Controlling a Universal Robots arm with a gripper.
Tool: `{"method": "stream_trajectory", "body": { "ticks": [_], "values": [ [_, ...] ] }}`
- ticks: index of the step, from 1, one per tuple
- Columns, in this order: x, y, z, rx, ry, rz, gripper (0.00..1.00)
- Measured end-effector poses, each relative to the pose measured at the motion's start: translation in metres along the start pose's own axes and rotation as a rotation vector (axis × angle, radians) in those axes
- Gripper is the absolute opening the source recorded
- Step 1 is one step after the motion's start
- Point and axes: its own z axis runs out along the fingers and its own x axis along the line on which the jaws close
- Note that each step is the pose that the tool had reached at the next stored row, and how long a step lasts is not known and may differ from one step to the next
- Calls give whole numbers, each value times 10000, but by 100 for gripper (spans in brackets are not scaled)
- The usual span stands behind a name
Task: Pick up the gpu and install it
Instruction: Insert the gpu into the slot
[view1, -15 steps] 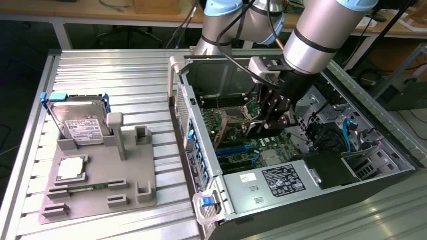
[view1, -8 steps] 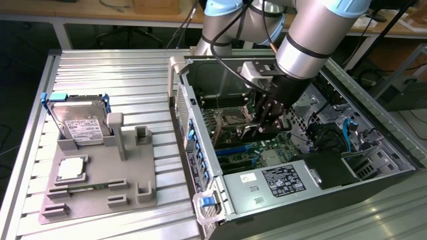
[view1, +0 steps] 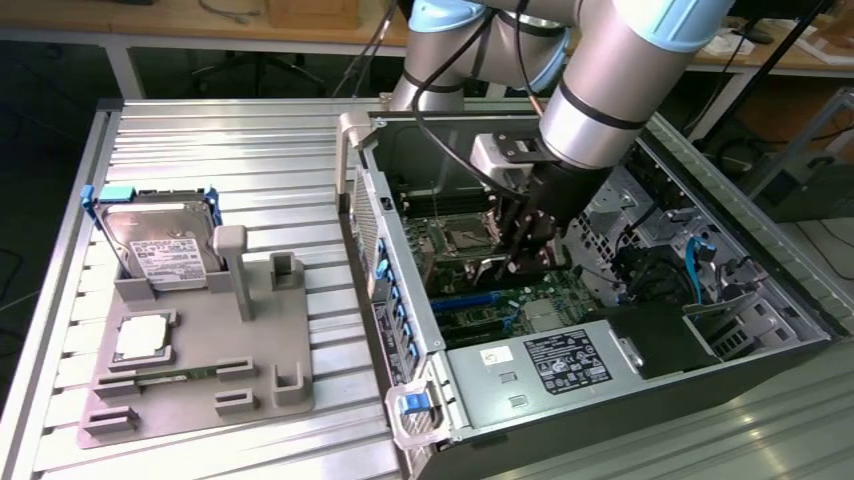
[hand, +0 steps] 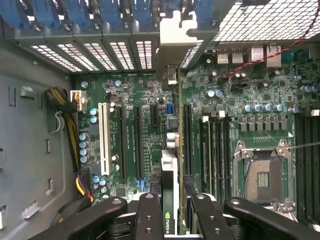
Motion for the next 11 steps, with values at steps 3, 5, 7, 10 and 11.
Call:
{"method": "stream_trajectory", "body": {
  "ticks": [3,5,7,10,11],
  "values": [
    [3,43,45,2,0,0,27],
    [5,85,80,2,2,1,27],
    [7,110,87,1,3,0,27],
    [6,122,100,2,-1,-1,27],
    [7,123,99,1,2,-1,27]
  ]
}}
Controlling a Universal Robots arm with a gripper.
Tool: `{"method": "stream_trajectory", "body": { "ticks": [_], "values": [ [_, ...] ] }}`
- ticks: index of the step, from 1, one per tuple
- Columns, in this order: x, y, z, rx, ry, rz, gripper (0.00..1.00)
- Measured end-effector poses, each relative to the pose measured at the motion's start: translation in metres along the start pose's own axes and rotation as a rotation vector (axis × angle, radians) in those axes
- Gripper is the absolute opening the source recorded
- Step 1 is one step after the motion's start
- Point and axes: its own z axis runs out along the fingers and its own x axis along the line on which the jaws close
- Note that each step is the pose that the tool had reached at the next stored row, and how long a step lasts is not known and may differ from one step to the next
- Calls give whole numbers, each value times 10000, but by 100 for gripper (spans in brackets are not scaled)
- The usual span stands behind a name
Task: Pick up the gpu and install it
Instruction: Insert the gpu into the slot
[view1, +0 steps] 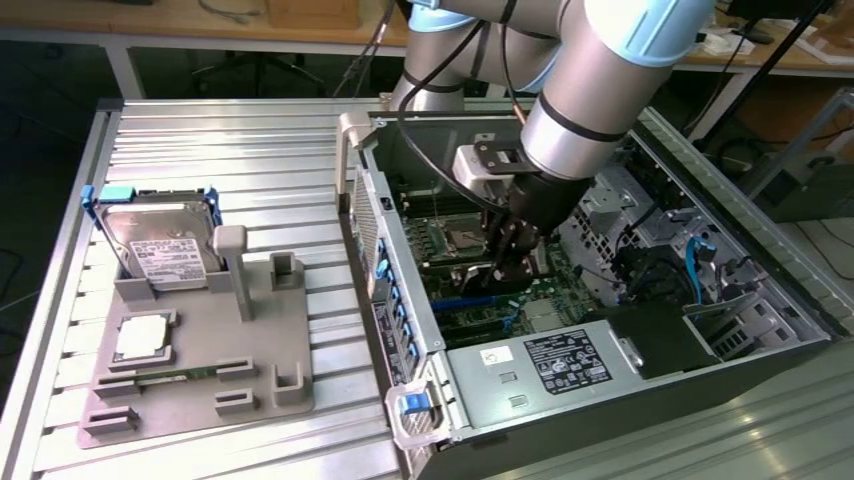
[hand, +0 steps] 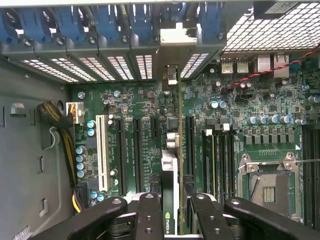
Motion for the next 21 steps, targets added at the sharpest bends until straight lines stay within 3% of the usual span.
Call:
{"method": "stream_trajectory", "body": {
  "ticks": [7,21],
  "values": [
    [1,12,9,1,-2,2,27],
    [-1,66,147,-3,-25,0,27]
  ]
}}
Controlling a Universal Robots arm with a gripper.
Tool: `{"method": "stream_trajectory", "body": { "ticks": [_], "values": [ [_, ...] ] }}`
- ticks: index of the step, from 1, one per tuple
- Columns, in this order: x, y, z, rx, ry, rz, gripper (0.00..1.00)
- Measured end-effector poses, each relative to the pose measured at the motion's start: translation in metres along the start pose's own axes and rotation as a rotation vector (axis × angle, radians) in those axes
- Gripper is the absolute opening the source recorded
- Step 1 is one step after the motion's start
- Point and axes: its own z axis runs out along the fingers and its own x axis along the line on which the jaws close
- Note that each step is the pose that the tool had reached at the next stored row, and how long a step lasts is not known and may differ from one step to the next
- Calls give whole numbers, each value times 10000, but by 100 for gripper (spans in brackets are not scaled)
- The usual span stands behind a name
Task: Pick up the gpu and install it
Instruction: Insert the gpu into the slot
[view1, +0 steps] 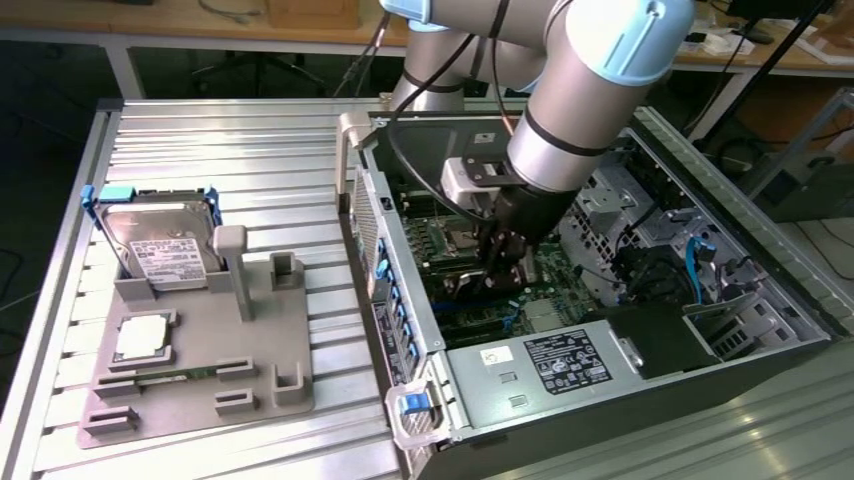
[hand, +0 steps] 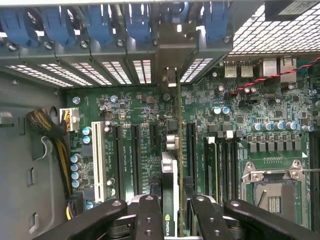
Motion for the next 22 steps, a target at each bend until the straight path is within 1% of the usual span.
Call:
{"method": "stream_trajectory", "body": {
  "ticks": [3,6,8,10,11,12,13,14,15,22],
  "values": [
    [0,7,21,2,-20,1,27],
    [0,21,21,0,-24,1,27],
    [0,23,6,-38,-28,1,27],
    [0,23,2,-53,-25,2,27],
    [0,23,1,-71,-24,1,27],
    [0,22,1,-113,-22,1,27],
    [0,21,2,-225,-18,5,27],
    [0,19,1,-383,-12,14,27],
    [1,17,1,-467,-5,17,27],
    [1,16,27,-467,-9,17,27]
  ]
}}
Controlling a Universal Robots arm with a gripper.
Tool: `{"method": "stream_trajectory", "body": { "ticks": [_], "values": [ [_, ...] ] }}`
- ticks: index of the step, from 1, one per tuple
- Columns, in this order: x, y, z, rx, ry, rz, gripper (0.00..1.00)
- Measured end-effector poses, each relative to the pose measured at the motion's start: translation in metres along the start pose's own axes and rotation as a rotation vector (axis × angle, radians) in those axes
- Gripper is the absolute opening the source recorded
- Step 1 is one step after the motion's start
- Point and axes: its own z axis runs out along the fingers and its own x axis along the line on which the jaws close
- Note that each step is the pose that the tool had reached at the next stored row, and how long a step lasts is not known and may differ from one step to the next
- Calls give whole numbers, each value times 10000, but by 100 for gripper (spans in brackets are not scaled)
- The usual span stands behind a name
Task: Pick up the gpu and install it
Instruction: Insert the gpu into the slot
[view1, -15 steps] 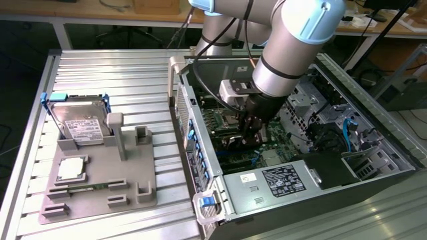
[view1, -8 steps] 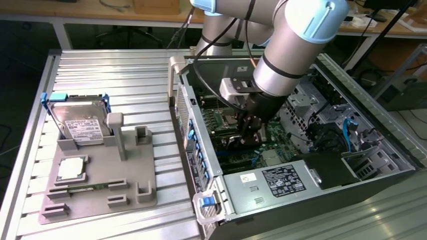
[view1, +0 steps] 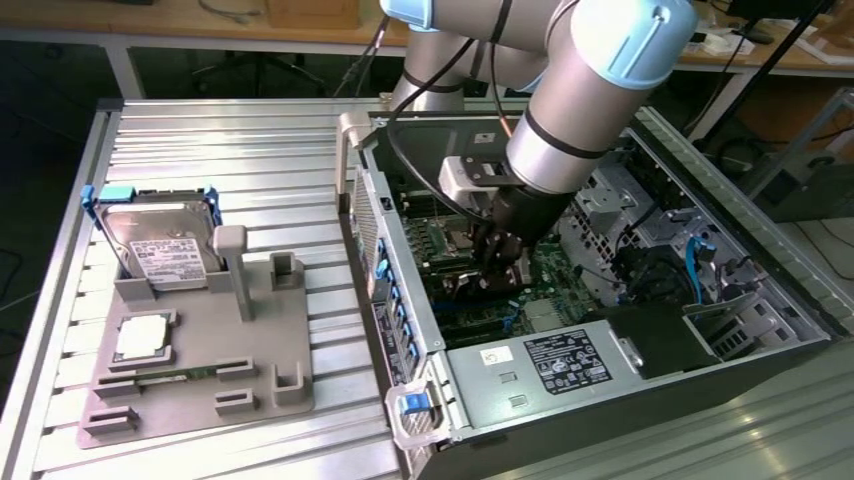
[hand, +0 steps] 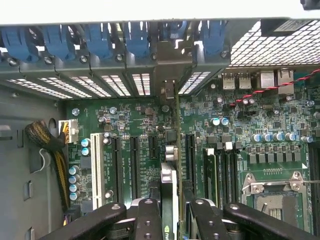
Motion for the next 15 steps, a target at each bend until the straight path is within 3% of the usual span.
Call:
{"method": "stream_trajectory", "body": {
  "ticks": [15],
  "values": [
    [-2,0,-8,-6,-10,-1,27]
  ]
}}
